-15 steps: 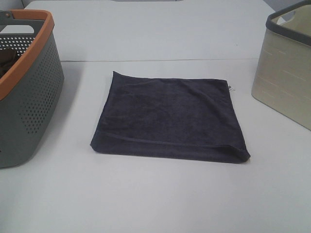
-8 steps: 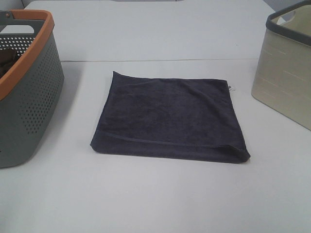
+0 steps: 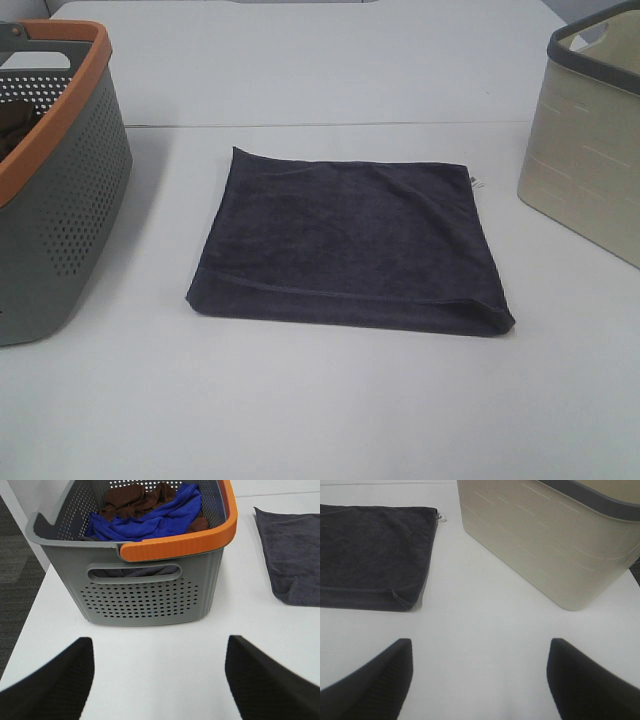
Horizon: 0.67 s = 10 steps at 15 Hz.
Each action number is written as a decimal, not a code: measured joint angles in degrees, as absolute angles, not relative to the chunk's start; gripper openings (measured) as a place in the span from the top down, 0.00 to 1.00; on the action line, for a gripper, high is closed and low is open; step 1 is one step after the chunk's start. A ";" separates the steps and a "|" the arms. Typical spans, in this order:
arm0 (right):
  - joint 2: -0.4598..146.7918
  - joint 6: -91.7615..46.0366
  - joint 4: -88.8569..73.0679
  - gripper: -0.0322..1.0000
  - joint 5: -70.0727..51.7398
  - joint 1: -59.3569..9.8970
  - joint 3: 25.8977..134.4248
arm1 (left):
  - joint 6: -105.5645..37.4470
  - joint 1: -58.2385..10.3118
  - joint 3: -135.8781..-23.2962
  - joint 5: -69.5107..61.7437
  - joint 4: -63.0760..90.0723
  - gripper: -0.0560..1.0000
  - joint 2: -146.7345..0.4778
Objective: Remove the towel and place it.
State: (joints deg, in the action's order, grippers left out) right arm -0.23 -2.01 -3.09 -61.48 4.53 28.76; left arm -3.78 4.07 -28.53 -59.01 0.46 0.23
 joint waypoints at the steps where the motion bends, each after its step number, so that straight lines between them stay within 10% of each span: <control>1: -0.23 -2.01 -3.15 0.32 -61.36 4.53 28.76 | -2.29 4.07 -28.53 -59.01 0.00 0.29 0.29; 10: -0.23 -2.01 -3.44 0.32 -61.25 4.53 28.76 | -0.63 2.64 -28.53 -59.01 -0.86 0.29 0.29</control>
State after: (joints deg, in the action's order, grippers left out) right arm -0.23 -2.01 -3.44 -61.25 4.53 28.76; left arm -0.63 2.64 -28.53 -59.01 -0.86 0.29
